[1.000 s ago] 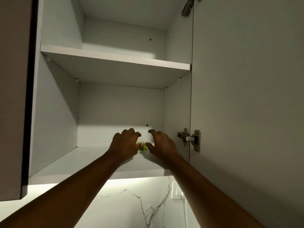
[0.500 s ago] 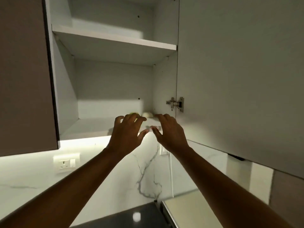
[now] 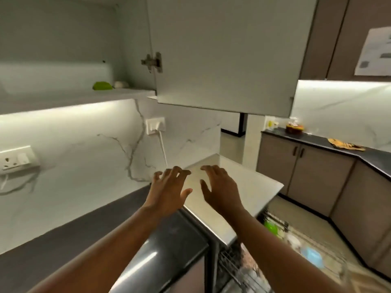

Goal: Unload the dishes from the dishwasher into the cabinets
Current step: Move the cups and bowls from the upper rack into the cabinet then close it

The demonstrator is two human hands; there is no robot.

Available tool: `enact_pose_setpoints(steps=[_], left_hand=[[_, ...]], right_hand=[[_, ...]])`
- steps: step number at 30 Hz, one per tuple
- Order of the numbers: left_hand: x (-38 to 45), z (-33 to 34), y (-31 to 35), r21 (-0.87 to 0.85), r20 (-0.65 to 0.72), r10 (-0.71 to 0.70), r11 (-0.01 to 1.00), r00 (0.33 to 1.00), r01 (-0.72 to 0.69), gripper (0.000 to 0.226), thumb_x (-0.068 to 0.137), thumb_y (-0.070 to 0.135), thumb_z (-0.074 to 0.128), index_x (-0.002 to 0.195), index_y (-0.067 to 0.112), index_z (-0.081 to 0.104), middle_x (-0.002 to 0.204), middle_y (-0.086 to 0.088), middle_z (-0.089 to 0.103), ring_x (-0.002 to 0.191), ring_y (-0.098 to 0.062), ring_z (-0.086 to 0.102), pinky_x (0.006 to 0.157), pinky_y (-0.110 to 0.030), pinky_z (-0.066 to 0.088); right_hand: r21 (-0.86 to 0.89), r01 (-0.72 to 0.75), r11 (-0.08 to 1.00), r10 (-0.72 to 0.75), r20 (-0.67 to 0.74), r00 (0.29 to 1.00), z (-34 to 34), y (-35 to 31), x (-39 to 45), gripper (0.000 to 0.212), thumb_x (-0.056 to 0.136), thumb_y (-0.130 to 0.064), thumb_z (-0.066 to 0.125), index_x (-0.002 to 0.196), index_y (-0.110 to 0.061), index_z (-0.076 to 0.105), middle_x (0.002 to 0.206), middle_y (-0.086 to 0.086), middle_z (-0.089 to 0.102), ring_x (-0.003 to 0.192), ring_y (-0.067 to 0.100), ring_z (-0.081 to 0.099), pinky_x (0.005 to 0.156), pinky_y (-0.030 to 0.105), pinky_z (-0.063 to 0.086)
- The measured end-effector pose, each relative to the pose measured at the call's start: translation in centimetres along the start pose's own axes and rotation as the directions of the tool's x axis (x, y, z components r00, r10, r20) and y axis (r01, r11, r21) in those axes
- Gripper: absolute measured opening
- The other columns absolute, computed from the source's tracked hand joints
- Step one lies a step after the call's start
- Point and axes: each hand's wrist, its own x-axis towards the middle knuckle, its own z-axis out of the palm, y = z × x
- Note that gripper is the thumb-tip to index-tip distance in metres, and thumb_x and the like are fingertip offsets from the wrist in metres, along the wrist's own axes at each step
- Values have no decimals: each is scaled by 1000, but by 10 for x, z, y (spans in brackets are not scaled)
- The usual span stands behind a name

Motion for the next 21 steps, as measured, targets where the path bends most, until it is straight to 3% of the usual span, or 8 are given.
enact_pose_setpoints(steps=[8, 12, 16, 21], left_hand=[[-33, 49, 142, -102, 281, 54, 994, 958, -27, 58, 90, 55, 53, 141, 34, 38, 142, 2, 41, 128, -23, 45, 100, -44, 38], [-62, 79, 232, -171, 480, 103, 985, 871, -23, 63, 90, 58, 51, 144, 31, 34, 142, -3, 40, 129, -27, 44, 100, -46, 40], [-82, 98, 310, -221, 521, 138, 975, 842, -23, 64, 90, 56, 53, 145, 31, 33, 144, -5, 40, 132, -28, 42, 102, -48, 40], [-99, 118, 356, -206, 579, 128, 978, 805, -6, 65, 91, 55, 54, 146, 29, 31, 146, -5, 39, 132, -28, 42, 99, -48, 42]], right_hand=[[-138, -280, 950, 295, 106, 950, -86, 106, -157, 42, 91, -32, 61, 131, -23, 52, 120, 4, 60, 105, 27, 60, 79, 38, 52], [-233, -371, 899, 407, 132, 904, -148, 160, -240, 44, 87, -35, 63, 128, -23, 53, 116, 2, 62, 102, 28, 61, 78, 37, 52], [-304, -438, 846, 499, 167, 850, -199, 201, -303, 47, 87, -41, 62, 131, -29, 49, 118, 0, 60, 106, 26, 60, 80, 37, 51], [-365, -442, 819, 543, 244, 804, -223, 236, -350, 54, 87, -47, 62, 135, -27, 46, 120, -1, 60, 107, 23, 59, 81, 37, 53]])
